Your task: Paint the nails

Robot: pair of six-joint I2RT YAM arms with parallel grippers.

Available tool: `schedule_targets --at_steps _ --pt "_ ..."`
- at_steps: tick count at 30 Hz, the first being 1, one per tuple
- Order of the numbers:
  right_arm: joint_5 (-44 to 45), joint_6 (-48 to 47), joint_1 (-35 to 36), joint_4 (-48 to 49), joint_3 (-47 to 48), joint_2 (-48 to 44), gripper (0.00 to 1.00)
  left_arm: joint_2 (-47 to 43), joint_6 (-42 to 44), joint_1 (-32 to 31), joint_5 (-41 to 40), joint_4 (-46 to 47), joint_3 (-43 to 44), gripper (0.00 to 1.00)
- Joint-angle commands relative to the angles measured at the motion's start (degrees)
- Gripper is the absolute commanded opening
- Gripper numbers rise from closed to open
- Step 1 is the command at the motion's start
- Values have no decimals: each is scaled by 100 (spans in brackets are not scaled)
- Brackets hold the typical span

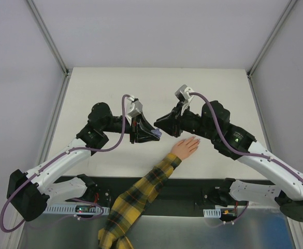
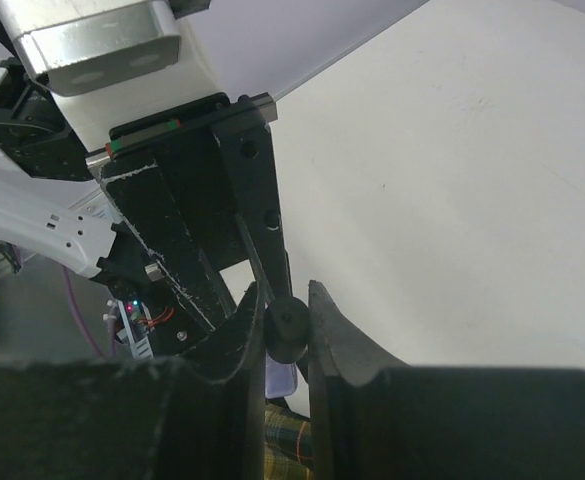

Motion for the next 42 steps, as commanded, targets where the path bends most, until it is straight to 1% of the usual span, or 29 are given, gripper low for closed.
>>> schedule_targets --at_steps 1,12,13,19,32,42 --pt "-153 -92 -73 214 -106 43 1 -9 -60 -12 443 452 192 0" --pt "-144 93 15 382 -53 70 0 53 353 -21 30 -155 333 0" --pt "-74 223 15 373 -53 52 1 61 362 -21 21 -164 333 0" --pt "234 251 23 329 -106 -123 1 61 397 -21 4 -199 342 0" --pt "50 409 120 443 -229 -62 1 70 371 -30 4 -208 351 0" --pt "172 435 129 505 -97 -53 1 79 379 -30 -5 -234 359 0"
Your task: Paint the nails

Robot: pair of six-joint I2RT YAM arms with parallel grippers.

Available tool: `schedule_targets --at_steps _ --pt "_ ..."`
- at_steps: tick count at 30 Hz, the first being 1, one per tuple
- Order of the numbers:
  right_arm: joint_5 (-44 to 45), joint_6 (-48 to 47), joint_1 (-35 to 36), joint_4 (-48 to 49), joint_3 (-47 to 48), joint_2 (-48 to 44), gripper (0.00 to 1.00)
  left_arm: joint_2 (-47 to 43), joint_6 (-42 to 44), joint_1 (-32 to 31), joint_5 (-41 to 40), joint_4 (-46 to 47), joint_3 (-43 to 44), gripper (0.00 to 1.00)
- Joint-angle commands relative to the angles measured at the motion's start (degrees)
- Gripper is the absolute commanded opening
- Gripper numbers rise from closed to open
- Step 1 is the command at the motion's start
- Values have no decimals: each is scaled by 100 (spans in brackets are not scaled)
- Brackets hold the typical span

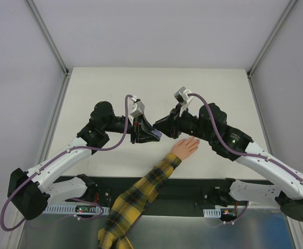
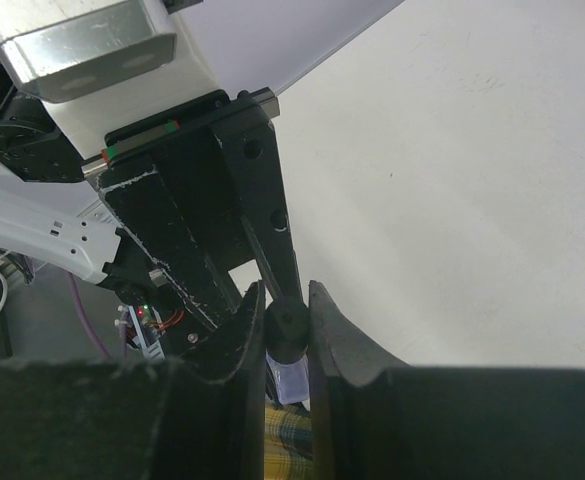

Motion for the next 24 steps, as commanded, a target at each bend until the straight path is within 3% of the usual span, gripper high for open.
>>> schedule_targets --at_steps 1,24 --pt "92 68 20 328 154 -58 1 -15 154 -8 36 157 272 0" --pt "153 112 20 345 180 -269 1 38 190 -52 45 95 290 0"
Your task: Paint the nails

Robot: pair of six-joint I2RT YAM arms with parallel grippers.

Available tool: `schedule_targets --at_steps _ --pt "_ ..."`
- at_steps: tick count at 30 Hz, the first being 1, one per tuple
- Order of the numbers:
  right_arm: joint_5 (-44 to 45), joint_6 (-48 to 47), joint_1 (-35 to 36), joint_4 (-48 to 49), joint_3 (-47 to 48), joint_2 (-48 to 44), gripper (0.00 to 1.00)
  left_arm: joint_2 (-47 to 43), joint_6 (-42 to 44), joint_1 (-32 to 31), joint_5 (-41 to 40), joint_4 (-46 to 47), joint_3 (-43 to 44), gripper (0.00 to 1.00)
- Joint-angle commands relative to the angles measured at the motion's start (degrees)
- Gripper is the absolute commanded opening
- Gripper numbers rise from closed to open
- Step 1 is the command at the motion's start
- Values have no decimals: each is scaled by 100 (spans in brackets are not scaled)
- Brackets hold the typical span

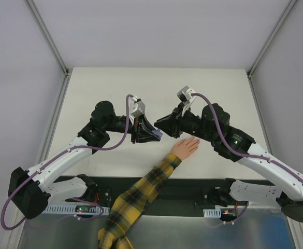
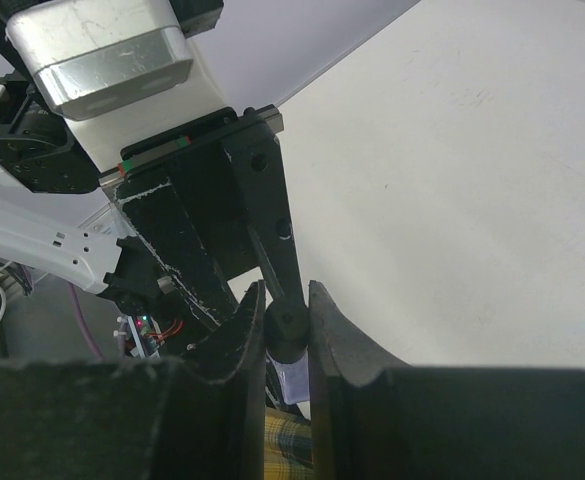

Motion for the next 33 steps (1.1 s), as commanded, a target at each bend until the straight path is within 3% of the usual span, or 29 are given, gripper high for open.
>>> schedule_targets --at_steps 1,33 --pt "29 101 15 265 198 -160 0 -34 131 -50 45 113 237 0" --pt "28 137 15 299 233 -230 1 -8 183 -85 19 51 263 0"
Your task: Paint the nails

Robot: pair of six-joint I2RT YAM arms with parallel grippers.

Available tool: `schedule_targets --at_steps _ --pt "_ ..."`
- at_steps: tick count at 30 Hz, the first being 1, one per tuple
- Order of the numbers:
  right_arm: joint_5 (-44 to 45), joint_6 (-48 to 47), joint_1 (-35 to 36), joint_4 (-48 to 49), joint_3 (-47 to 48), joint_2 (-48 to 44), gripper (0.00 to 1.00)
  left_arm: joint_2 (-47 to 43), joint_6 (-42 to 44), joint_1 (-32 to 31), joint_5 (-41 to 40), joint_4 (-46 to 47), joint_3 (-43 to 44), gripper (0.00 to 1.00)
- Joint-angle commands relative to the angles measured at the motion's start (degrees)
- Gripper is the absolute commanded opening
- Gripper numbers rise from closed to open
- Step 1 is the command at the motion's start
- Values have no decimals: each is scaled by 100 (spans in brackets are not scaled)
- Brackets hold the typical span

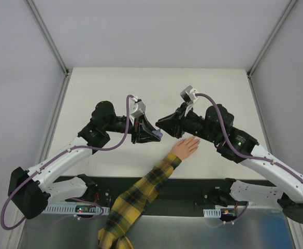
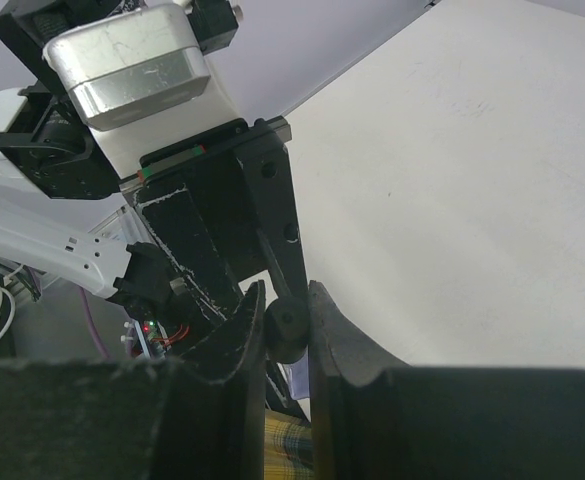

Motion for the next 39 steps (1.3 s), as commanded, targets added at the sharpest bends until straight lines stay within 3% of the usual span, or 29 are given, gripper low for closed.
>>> schedule_targets --at_steps 1,28,36,39 --pt "33 93 24 299 231 -88 1 1 148 -80 10 60 257 0" --pt "103 110 -11 352 284 -193 1 45 157 -107 36 34 266 0" --pt "577 198 -64 387 222 -465 1 45 157 -124 -52 34 266 0" --pt "1147 233 -90 46 266 -667 1 -43 271 -125 -245 -79 222 0"
